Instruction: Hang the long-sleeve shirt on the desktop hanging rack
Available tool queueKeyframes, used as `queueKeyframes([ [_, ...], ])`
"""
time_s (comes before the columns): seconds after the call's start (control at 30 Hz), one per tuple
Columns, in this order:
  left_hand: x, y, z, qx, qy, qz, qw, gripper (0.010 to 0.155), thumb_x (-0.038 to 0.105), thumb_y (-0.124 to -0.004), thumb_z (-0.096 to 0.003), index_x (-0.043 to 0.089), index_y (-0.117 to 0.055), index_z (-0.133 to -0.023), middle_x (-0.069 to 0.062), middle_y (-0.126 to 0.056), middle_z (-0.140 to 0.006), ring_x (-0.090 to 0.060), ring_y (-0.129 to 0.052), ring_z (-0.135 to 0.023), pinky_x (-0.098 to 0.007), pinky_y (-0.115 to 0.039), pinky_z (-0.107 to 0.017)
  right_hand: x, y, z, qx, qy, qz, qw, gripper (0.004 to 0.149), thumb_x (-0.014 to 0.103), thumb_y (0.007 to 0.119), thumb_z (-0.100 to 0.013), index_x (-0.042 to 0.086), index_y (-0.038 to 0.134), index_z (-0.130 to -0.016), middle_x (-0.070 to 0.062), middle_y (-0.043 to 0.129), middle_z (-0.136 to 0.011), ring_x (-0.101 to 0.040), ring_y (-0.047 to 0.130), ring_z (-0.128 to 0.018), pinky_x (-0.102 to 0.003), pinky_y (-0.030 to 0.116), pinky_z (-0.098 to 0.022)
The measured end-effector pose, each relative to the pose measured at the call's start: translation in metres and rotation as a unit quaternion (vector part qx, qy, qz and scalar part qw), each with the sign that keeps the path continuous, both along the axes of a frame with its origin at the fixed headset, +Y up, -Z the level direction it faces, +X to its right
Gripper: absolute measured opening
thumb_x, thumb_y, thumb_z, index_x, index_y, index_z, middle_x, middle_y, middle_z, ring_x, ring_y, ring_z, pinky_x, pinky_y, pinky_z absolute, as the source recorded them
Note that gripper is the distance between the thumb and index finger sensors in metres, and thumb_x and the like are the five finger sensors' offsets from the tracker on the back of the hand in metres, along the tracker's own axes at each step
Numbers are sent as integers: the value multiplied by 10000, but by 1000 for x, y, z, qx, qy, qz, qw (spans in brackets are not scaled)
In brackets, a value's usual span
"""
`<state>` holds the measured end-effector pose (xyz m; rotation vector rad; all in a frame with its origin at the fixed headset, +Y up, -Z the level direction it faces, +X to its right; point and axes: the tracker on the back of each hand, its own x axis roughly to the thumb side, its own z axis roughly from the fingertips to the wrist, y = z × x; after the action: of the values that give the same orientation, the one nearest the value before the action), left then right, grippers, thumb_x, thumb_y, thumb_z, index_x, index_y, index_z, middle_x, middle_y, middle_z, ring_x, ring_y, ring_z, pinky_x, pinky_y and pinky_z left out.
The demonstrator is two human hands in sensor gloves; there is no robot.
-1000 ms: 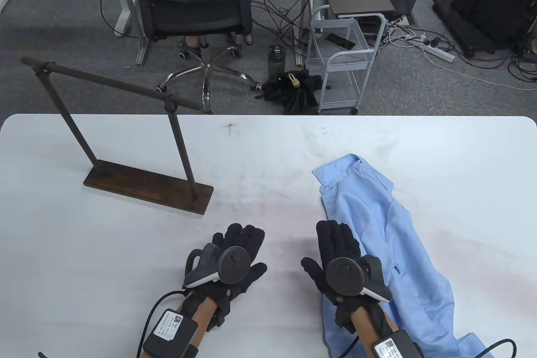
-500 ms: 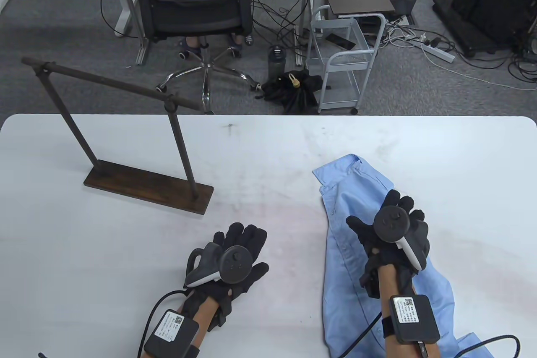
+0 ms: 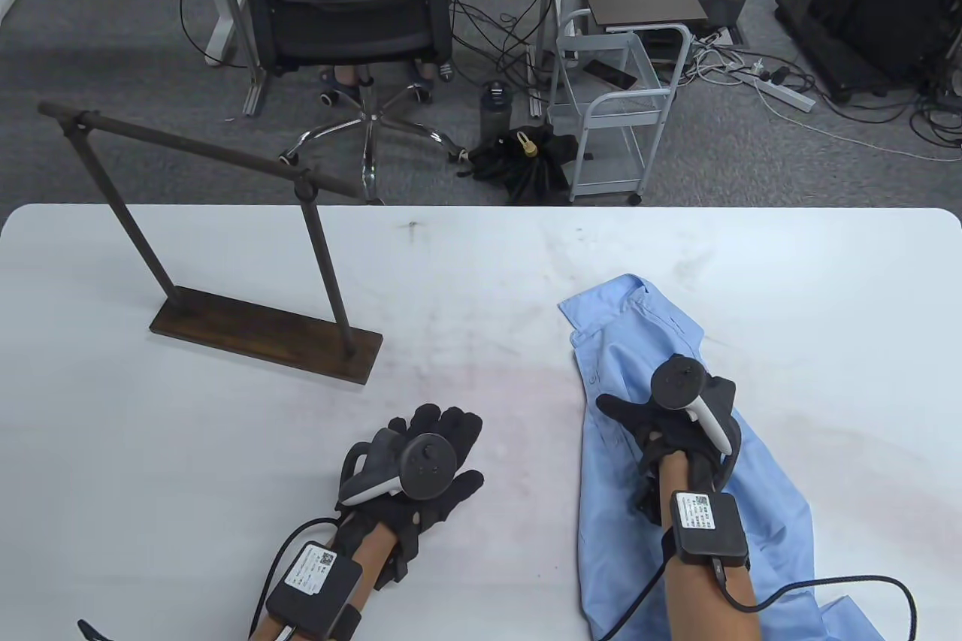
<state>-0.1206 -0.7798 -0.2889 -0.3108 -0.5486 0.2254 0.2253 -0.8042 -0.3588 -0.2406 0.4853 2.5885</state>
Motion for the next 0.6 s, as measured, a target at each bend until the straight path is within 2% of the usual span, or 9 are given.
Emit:
queueKeyframes([
  [0.17, 0, 1, 3, 5, -5, 2, 1000, 766, 524, -624, -599, 210, -222, -1170, -160, -324, -1272, -548, -308, -1140, -781, -322, -730, -18, -6, 1, -36, 46, 67, 996, 1289, 614, 797, -488, -153, -84, -1034, -655, -63, -956, -1011, 151, -724, -1006, 306, -448],
  [0.23, 0, 1, 4, 4, -6, 3, 1000, 765, 524, -624, -599, 213, -221, -1170, -158, -327, -1273, -546, -312, -1139, -780, -319, -732, -23, -5, 2, -31, 42, 93, 994, 1273, 561, 827, -509, -173, -76, -1025, -659, -32, -957, -1004, 210, -747, -996, 358, -463],
  [0.33, 0, 1, 4, 4, -7, 3, 1000, 765, 524, -625, -598, 211, -225, -1171, -159, -330, -1272, -547, -310, -1141, -781, -320, -730, -26, 1, 3, -17, 36, 80, 996, 1243, 466, 869, -530, -187, -68, -1022, -656, -32, -958, -985, 258, -774, -980, 399, -481],
  [0.47, 0, 0, 3, 1, -7, 0, 1000, 760, 523, -625, -598, 210, -237, -1172, -158, -339, -1272, -546, -315, -1139, -781, -321, -730, -25, 7, 7, 16, 21, 108, 994, 1194, 361, 899, -535, -193, -38, -1024, -642, 6, -975, -905, 455, -817, -873, 543, -565],
  [0.53, 1, -1, 3, -2, -8, -4, 1000, 757, 522, -625, -599, 208, -244, -1173, -158, -346, -1272, -546, -314, -1140, -781, -318, -730, -24, 9, 8, 31, 9, 126, 992, 1174, 324, 911, -530, -194, -18, -1028, -649, 56, -979, -807, 589, -804, -787, 629, -577],
  [0.6, 2, -2, 4, -3, -10, -6, 1000, 755, 521, -627, -598, 206, -254, -1173, -157, -357, -1271, -547, -316, -1139, -781, -323, -729, -21, 10, 9, 39, -4, 137, 990, 1149, 298, 920, -522, -202, 20, -1032, -662, 166, -985, -651, 740, -769, -681, 727, -567],
])
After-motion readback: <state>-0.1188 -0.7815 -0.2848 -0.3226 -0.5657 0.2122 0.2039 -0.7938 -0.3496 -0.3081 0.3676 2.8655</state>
